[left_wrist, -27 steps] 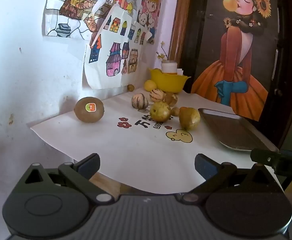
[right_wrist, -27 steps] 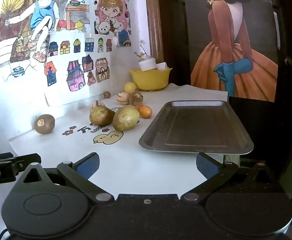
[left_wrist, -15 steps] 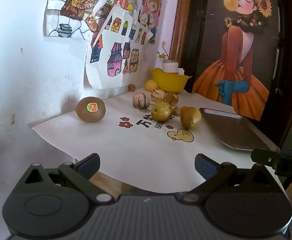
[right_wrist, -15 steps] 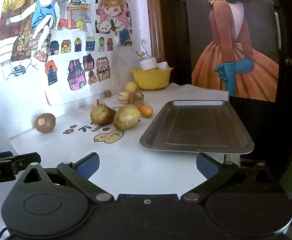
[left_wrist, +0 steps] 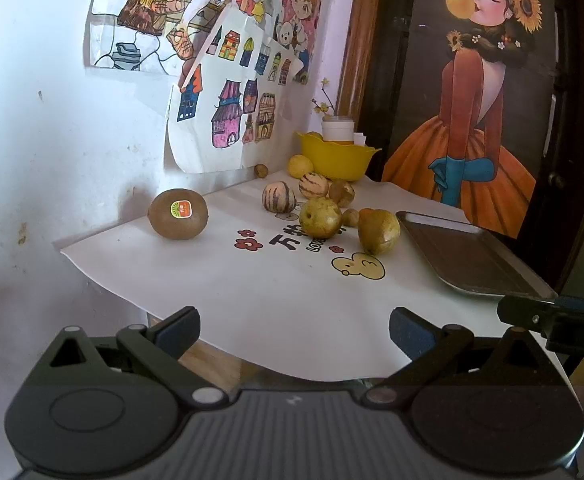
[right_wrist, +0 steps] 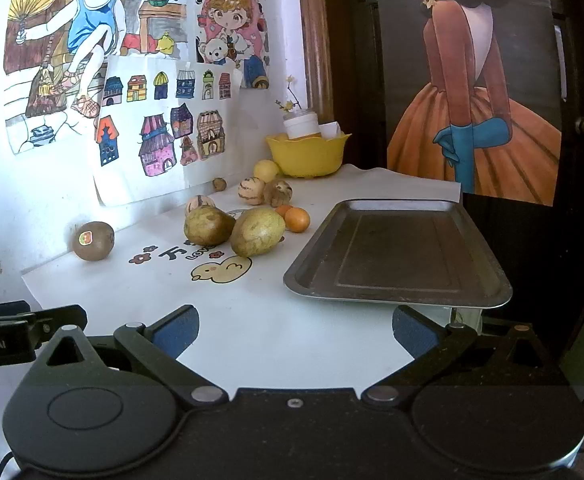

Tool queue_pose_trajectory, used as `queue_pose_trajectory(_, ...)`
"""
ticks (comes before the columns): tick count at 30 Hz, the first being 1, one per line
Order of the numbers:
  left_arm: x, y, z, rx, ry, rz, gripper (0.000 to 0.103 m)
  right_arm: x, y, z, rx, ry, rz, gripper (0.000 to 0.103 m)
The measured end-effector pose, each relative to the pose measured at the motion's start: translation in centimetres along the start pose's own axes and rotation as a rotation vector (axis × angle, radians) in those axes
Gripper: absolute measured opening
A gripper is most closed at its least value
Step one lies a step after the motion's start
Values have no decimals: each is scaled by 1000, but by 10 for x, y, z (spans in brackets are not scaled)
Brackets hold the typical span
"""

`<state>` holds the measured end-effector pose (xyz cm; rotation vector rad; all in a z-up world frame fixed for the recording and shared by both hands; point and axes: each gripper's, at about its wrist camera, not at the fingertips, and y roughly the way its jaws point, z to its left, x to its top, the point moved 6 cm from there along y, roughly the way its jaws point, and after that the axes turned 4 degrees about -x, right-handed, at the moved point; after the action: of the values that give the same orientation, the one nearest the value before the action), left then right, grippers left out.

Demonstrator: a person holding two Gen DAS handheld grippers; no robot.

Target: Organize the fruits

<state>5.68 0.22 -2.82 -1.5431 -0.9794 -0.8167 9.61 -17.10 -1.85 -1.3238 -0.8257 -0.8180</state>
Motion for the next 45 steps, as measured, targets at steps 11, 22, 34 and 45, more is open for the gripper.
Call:
queue_pose_trajectory(11,-1,0,-1,1,1,0,102,-1,0,0,2,-3,2,102)
queue_pose_trajectory(22,-2,1,-1,4,-1,0,102,-1,0,1,2,-4,3,102)
queue_pose_trajectory(34,-5,1,-2,3,2,3,102,-2,1,1,2,-5,4,102)
queue_pose_trajectory(45,-5,1,-2,3,-2,12,102,-6,1,3,2,-6,11,102)
